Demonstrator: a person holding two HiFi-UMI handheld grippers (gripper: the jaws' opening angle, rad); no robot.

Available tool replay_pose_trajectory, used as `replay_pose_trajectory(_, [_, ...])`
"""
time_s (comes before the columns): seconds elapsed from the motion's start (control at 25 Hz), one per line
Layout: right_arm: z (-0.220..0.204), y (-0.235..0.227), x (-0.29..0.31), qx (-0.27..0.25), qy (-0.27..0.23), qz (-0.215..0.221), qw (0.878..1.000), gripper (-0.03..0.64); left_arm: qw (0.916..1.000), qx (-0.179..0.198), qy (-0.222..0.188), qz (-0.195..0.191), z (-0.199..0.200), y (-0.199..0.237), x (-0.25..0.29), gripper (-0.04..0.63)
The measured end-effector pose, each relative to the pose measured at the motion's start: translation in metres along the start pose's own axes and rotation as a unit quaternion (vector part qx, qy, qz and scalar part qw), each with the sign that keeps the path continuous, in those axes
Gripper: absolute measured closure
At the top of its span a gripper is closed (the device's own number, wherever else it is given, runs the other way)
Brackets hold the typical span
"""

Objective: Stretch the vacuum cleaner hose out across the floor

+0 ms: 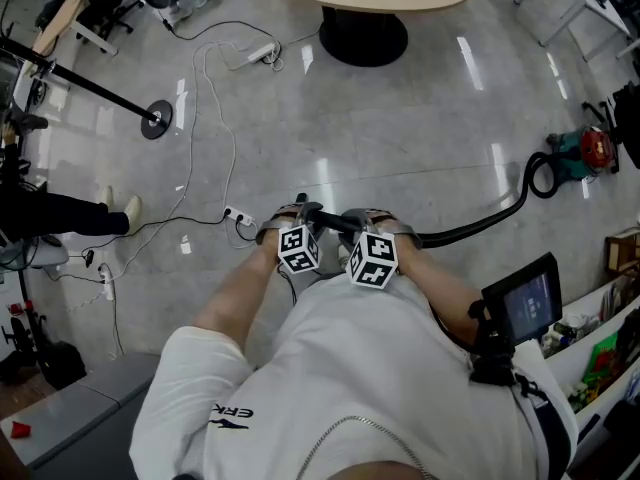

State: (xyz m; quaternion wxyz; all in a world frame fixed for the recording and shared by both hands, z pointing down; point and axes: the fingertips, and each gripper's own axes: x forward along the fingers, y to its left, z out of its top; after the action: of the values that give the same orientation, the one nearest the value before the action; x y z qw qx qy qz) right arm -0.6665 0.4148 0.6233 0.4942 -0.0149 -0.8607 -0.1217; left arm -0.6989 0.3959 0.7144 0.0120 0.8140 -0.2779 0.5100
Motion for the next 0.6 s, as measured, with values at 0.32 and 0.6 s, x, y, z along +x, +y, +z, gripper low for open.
replay_pose_trajectory(0.32, [0.032, -0.014, 0.023, -0.027, -0.017, 0.012, 0.999, 0.449, 0.9991, -0.027, 0.022, 0.024, -0.035, 0.026, -0.008, 0.451])
replay_pose_trajectory(0.6, [0.067, -0.034, 0.050, -0.047, -0.029, 0.029, 0.998, 0.448, 0.9970, -0.050, 0.040, 0.042, -0.072, 0.059, -0.016, 0.451])
